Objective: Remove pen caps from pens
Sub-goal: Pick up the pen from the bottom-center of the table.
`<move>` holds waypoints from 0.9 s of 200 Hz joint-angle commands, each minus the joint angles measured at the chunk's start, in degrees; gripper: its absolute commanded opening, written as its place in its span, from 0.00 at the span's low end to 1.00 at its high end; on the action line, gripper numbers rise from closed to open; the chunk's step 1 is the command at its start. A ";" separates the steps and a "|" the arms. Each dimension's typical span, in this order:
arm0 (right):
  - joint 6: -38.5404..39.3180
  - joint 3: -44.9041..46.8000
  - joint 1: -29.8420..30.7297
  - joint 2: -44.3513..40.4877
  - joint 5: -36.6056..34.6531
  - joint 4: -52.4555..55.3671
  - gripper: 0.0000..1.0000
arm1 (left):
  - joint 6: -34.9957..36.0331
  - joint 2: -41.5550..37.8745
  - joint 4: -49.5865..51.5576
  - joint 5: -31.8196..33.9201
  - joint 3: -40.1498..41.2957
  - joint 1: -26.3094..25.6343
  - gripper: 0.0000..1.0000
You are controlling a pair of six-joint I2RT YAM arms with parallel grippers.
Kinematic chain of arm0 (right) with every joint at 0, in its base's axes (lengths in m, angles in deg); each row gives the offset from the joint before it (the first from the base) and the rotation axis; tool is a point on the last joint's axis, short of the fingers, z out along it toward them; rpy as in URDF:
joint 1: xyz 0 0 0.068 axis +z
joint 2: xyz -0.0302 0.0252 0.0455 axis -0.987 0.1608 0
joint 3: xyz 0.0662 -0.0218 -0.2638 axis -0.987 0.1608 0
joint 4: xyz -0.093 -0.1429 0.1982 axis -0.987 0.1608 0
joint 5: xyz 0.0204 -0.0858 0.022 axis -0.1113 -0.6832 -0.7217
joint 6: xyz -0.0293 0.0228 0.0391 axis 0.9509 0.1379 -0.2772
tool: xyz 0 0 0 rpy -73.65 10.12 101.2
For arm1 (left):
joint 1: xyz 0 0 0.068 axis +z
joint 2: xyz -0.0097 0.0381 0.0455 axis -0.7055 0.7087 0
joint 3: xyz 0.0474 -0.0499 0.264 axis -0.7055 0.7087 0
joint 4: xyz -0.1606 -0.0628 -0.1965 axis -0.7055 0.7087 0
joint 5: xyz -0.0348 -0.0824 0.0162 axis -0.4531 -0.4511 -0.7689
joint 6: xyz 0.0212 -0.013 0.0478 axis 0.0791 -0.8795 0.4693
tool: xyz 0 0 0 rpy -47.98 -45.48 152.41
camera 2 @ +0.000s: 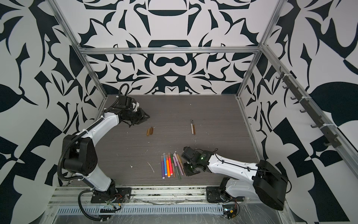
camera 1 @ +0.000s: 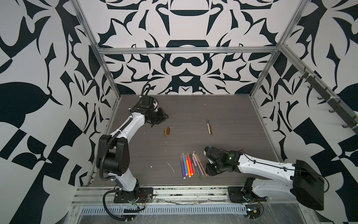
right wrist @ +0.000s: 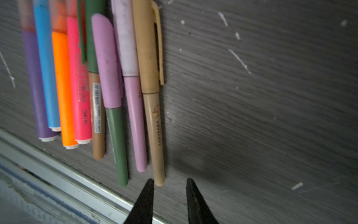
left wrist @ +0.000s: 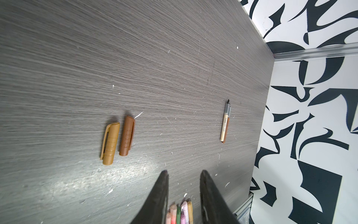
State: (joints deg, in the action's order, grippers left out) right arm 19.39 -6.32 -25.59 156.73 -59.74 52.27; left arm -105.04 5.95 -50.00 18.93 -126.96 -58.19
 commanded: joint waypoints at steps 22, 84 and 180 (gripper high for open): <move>-1.04 -0.54 0.39 2.44 -0.28 -2.71 0.31 | -0.31 -2.23 0.13 -0.21 0.30 -0.26 0.31; -2.59 -1.66 0.43 7.69 -2.15 0.11 0.24 | 0.33 -2.86 1.13 0.13 0.50 -0.27 0.31; 4.65 -12.70 -3.35 12.77 -4.48 8.62 0.04 | 4.39 1.93 5.14 -3.40 -6.31 -7.38 0.33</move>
State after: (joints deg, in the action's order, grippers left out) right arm 17.45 -12.90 -26.75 168.64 -61.70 54.98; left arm -103.27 5.43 -47.25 18.83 -129.13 -62.11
